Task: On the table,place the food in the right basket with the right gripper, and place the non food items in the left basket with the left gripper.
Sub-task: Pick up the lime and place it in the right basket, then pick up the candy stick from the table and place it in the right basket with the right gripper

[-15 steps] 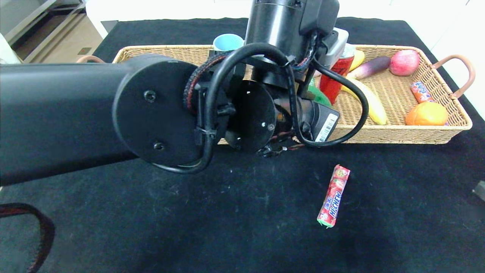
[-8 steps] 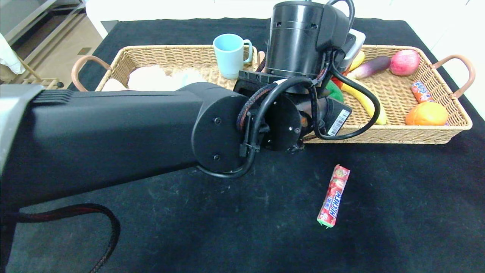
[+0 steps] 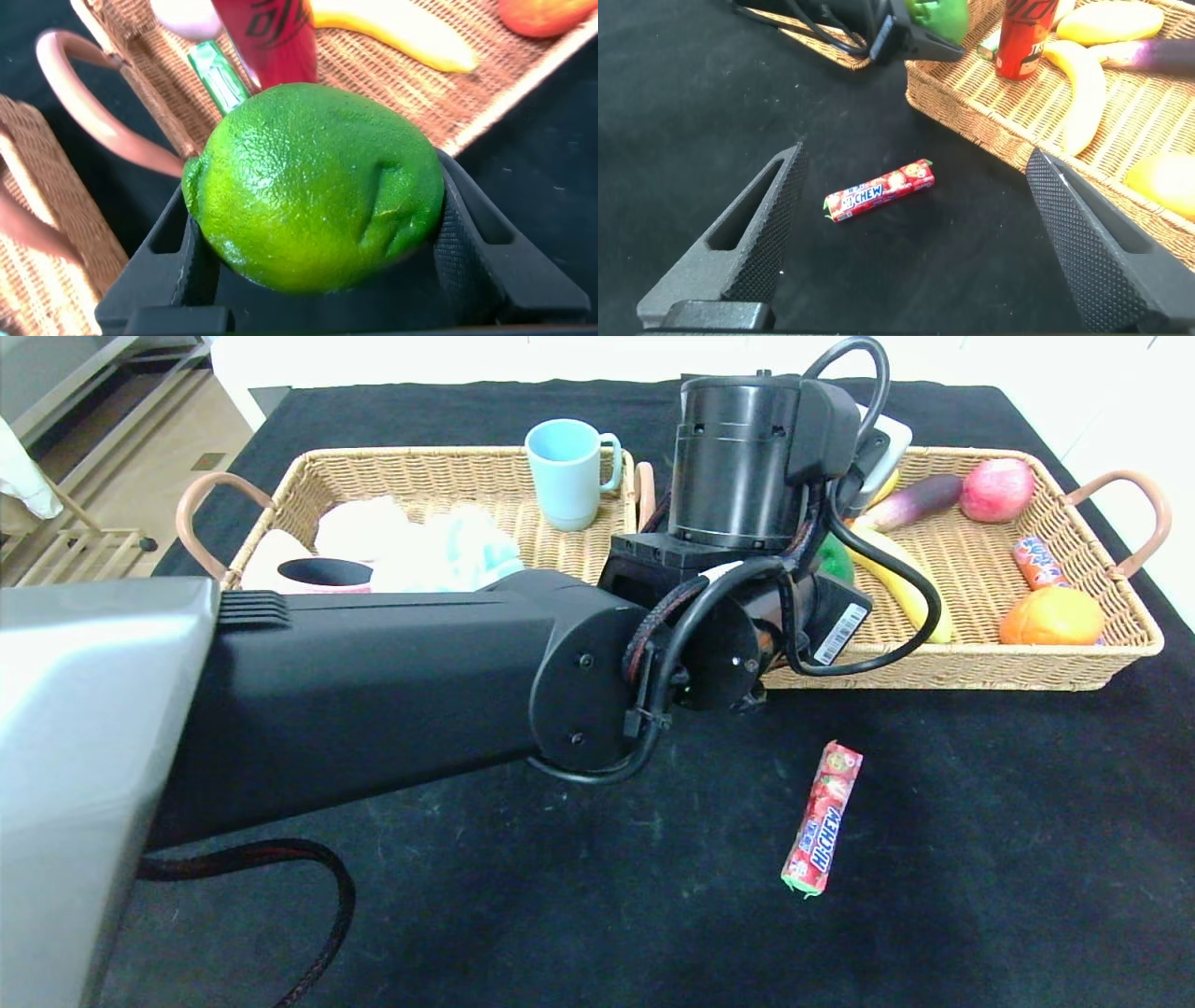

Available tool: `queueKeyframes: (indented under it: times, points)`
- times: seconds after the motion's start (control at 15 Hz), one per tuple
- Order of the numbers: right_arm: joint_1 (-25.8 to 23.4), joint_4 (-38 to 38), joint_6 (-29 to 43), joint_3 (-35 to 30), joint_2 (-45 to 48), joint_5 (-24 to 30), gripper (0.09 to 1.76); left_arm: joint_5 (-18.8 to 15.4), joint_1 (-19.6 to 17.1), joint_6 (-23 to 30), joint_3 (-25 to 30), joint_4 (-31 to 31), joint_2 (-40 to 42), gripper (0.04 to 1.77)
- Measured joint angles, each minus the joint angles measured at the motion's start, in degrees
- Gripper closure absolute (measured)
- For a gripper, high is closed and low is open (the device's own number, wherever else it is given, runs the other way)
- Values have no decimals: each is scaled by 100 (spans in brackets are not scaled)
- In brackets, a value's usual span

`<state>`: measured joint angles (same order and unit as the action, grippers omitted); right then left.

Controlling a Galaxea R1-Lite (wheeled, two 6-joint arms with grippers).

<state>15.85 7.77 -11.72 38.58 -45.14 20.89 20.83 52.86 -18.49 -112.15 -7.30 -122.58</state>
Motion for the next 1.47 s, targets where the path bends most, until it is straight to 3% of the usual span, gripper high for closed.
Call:
queueKeyframes:
  times: [0.6,0.93,1.47]
  points:
    - [40,0,1,-41,0,18,14,24,-167,-215,-85,-66,-110,52]
    - [57,0,12,-38,-11,-1,14,24,-184,-223,-105,-63,-102,30]
    - [66,0,12,-44,-26,5,14,101,-171,-276,-111,-72,-102,17]
